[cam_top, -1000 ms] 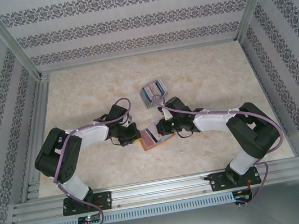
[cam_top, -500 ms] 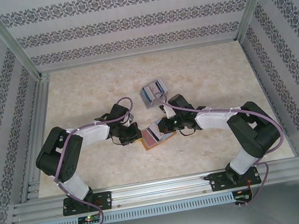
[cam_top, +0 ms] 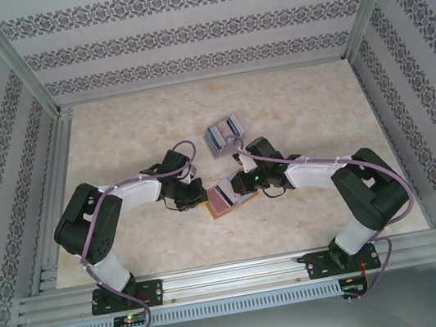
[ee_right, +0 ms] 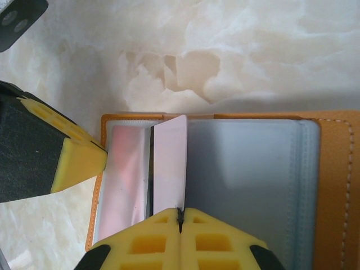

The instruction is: Put the credit cards into the card holder

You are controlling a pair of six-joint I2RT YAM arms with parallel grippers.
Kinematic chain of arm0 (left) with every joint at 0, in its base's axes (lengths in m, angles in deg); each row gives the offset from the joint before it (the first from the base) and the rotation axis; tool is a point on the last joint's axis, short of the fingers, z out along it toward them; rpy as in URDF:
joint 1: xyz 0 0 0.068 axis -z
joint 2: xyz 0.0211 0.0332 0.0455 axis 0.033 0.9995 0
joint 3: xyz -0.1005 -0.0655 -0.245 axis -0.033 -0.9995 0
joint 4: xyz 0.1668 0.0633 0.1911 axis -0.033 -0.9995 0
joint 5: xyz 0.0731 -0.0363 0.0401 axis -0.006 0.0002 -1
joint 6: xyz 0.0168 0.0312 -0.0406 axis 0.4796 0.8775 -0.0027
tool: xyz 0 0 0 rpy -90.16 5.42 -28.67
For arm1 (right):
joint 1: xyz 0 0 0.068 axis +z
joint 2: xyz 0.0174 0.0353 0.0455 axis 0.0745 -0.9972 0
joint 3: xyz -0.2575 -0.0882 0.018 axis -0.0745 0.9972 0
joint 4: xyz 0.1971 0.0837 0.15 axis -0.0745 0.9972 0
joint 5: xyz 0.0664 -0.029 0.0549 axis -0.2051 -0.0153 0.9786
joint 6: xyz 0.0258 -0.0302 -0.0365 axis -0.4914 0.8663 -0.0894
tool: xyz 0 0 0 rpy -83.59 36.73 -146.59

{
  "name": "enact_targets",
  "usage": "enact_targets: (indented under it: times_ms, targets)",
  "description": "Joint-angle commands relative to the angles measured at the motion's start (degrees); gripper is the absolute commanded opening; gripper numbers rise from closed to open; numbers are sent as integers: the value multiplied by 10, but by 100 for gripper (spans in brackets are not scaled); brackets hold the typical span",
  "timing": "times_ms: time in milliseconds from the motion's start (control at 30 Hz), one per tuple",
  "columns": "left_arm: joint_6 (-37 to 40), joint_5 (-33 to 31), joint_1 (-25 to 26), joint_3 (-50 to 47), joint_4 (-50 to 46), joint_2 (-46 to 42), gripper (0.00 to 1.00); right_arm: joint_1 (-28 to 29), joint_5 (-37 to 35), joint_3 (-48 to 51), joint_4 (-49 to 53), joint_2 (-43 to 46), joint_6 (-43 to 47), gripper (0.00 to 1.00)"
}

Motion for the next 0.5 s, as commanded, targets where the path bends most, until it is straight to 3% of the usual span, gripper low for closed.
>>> enact_targets:
  times_ms: [0,233,467]
  targets:
    - [4,-34,11,-6,-27,27,4,13,-35,4,8,7,1,5]
    - [-9,-34,12,-18,-15,21,4,59,-88,13,-42,-7,-48,4]
    - [-12,-34,13,-23,-13,17,3,64,-140,32,-65,8,-84,2]
